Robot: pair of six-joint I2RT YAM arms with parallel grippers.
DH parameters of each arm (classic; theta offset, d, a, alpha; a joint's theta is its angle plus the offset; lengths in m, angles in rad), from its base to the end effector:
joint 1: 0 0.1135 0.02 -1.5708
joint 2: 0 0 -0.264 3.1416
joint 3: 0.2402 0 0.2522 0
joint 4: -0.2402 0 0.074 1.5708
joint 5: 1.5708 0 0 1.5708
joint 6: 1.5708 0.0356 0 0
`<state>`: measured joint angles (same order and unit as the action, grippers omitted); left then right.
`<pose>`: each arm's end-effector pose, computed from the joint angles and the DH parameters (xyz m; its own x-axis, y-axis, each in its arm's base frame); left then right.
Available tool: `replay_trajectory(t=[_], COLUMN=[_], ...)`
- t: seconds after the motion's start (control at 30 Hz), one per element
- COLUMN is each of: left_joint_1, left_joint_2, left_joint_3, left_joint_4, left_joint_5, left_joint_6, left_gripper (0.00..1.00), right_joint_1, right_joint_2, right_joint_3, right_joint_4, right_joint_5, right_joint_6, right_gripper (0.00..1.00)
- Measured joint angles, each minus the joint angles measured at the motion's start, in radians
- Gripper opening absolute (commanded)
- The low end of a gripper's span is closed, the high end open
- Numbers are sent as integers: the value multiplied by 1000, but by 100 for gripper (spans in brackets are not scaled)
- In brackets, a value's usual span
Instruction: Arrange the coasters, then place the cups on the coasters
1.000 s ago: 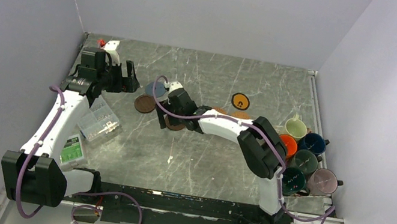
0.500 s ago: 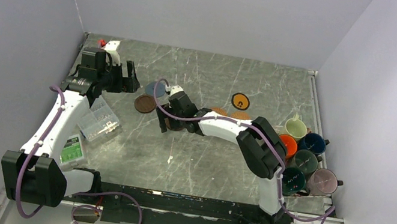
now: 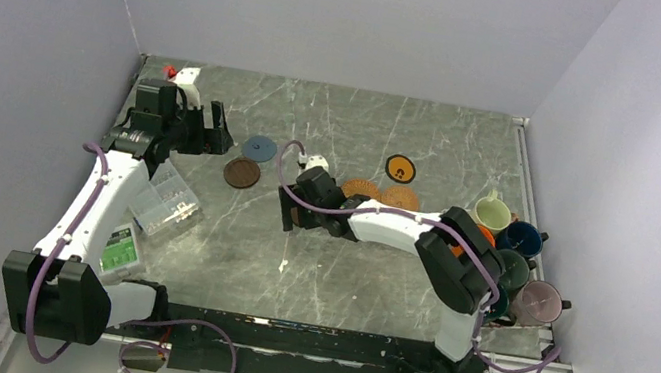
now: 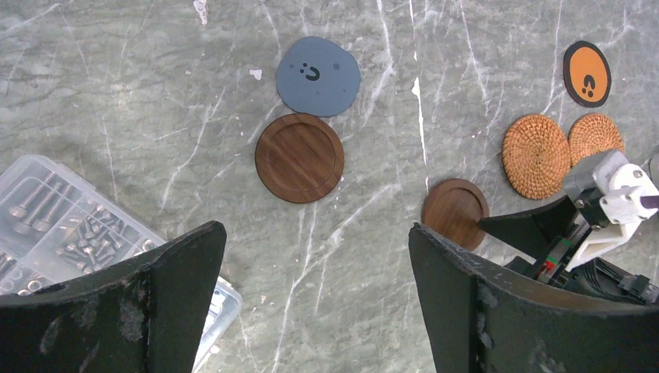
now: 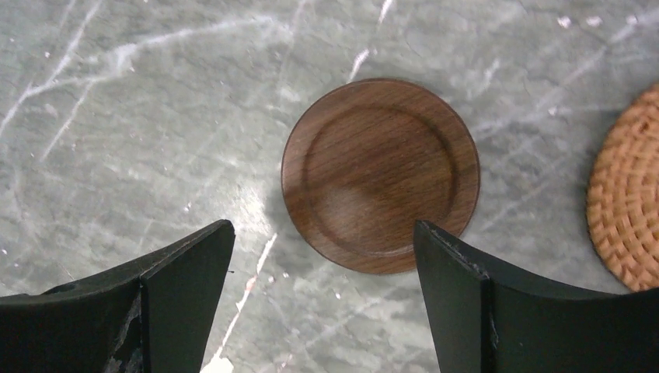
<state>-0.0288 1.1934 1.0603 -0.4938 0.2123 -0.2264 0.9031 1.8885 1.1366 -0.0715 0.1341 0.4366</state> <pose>0.2613 -0.0150 0.3221 -0.6160 -0.2018 -0.7614 0.0620 0.9512 -0.3022 0.2493 0.3085 0.1606 -0.7168 -0.2323 -0.6574 -0.4622 0.8643 0.1986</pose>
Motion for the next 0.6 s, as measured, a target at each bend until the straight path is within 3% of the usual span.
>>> replay_trajectory(t=[0.6], left_joint_1=[-2], left_joint_2=[0], left_joint_3=[0], left_joint_4=[0], left_joint_5=[0], left_joint_6=[0], left_gripper=[94], right_joint_1=[0], right_joint_2=[-169], right_joint_3=[-172], right_joint_4=[-119], right_joint_5=[94], right_joint_6=[66], right_gripper=[90])
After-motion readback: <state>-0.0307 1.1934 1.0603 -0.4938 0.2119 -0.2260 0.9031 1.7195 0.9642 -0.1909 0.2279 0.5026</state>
